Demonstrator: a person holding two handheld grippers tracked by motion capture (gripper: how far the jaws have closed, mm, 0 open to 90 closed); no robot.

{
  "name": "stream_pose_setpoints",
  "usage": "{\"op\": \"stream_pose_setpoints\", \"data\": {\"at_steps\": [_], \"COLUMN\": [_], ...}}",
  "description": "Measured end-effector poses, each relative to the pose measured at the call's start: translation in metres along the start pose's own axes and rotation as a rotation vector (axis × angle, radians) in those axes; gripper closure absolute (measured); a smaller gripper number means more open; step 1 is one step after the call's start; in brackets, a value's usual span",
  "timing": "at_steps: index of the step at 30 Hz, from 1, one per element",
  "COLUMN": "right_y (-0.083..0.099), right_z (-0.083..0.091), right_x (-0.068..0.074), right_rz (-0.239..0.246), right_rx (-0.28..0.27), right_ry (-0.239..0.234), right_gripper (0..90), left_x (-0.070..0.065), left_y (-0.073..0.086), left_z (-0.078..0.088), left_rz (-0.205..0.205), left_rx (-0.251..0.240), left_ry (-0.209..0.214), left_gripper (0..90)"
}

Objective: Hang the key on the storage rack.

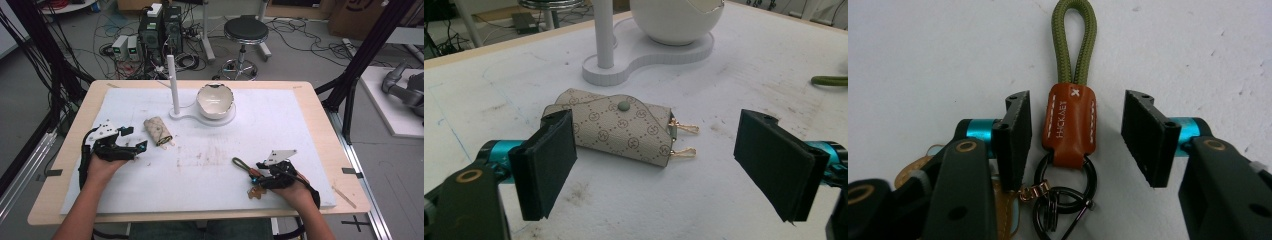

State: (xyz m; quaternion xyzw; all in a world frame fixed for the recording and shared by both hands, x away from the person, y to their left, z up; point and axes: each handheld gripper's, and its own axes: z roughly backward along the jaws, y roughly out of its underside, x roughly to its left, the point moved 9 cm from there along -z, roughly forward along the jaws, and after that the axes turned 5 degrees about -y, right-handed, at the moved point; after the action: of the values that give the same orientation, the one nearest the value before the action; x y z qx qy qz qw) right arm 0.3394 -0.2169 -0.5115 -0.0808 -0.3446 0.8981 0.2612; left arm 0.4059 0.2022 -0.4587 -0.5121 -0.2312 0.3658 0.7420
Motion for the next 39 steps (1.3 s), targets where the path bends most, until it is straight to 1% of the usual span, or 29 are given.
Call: {"op": "stream_pose_setpoints", "data": {"at_steps": [1,4,5,6,7,8,9,16,18,19,20,21,22,23,24,25,27,28,29,30,31,32,33,35,36,37,38,39], "right_y": [0.001,0.001,0.001,0.001,0.001,0.001,0.001,0.001,-0.001,-0.001,-0.004,-0.01,-0.01,-0.016,-0.016,-0.024,-0.032,-0.032,-0.043,-0.043,-0.051,-0.051,-0.062,-0.073,-0.073,-0.084,-0.084,-0.097], "right_z": [0.001,0.001,0.001,0.001,0.002,0.002,0.002,0.003,0.004,0.004,0.005,0.008,0.008,0.011,0.011,0.014,0.017,0.017,0.019,0.019,0.021,0.021,0.023,0.025,0.025,0.026,0.026,0.028], "right_x": [0.0,-0.001,-0.002,-0.002,-0.001,-0.001,0.0,0.0,0.001,0.001,0.002,0.003,0.003,0.003,0.003,0.004,0.003,0.003,0.002,0.002,-0.001,-0.001,-0.004,-0.005,-0.005,-0.005,-0.005,-0.006], "right_rz": [-0.015,-0.02,-0.025,-0.025,-0.023,-0.023,-0.023,-0.029,-0.014,-0.014,-0.005,0.006,0.006,0.021,0.021,0.035,0.043,0.043,0.052,0.052,0.047,0.047,0.05,0.054,0.054,0.068,0.068,0.087], "right_rx": [0.0,-0.006,-0.007,-0.007,-0.008,-0.008,-0.008,-0.011,-0.018,-0.018,-0.029,-0.061,-0.061,-0.09,-0.09,-0.117,-0.147,-0.147,-0.182,-0.182,-0.201,-0.201,-0.227,-0.246,-0.246,-0.258,-0.258,-0.279], "right_ry": [-0.007,-0.008,-0.006,-0.006,-0.012,-0.012,-0.015,-0.024,-0.029,-0.029,-0.024,-0.02,-0.02,-0.009,-0.009,0.005,0.018,0.018,0.032,0.032,0.044,0.044,0.06,0.065,0.065,0.073,0.073,0.079], "right_gripper": [50.6,52.6,56.3,56.3,60.0,60.0,65.1,70.2,71.1,71.1,71.2,71.3,71.3,71.3,71.3,71.3,71.3,71.3,71.3,71.3,71.4,71.4,71.4,71.3,71.3,71.4,71.4,71.4], "left_x": [0.0,0.0,0.0,0.0,0.0,0.0,-0.001,-0.001,0.0,0.0,0.0,0.0,0.0,0.001,0.001,0.0,0.0,0.0,0.001,0.001,0.001,0.001,0.001,0.001,0.001,0.0,0.0,0.0], "left_y": [0.0,0.0,0.001,0.001,0.001,0.001,0.001,0.001,0.0,0.0,0.0,0.0,0.0,0.0,0.0,0.001,0.001,0.001,0.001,0.001,0.001,0.001,0.0,0.0,0.0,0.0,0.0,0.0], "left_z": [0.0,0.0,0.0,0.0,0.0,0.0,-0.001,-0.001,-0.001,-0.001,-0.001,-0.001,-0.001,-0.001,-0.001,-0.001,-0.001,-0.001,-0.001,-0.001,0.0,0.0,0.0,0.0,0.0,0.0,0.0,0.001], "left_rz": [-0.001,-0.002,-0.002,-0.003,-0.004,-0.004,-0.004,-0.007,-0.003,-0.003,-0.003,0.001,0.001,0.001,0.001,0.002,-0.001,-0.001,0.0,0.0,-0.003,-0.003,-0.003,-0.004,-0.004,-0.005,-0.005,-0.005], "left_rx": [0.001,0.002,0.004,0.005,0.006,0.006,0.008,0.008,0.007,0.007,0.007,0.004,0.004,0.006,0.006,0.008,0.009,0.009,0.009,0.009,0.01,0.01,0.009,0.009,0.009,0.004,0.004,0.005], "left_ry": [0.0,0.002,0.003,0.002,0.001,0.001,0.0,0.0,-0.003,-0.003,-0.004,-0.006,-0.006,-0.005,-0.005,-0.007,-0.007,-0.007,-0.01,-0.01,-0.011,-0.011,-0.011,-0.011,-0.011,-0.01,-0.01,-0.01], "left_gripper": [17.1,17.1,17.1,17.1,17.1,17.1,17.1,17.1,17.1,17.1,17.1,17.1,17.1,17.1,17.1,17.1,17.1,17.1,17.1,17.1,17.1,17.1,17.1,17.1,17.1,17.1,17.1,17.1]}}
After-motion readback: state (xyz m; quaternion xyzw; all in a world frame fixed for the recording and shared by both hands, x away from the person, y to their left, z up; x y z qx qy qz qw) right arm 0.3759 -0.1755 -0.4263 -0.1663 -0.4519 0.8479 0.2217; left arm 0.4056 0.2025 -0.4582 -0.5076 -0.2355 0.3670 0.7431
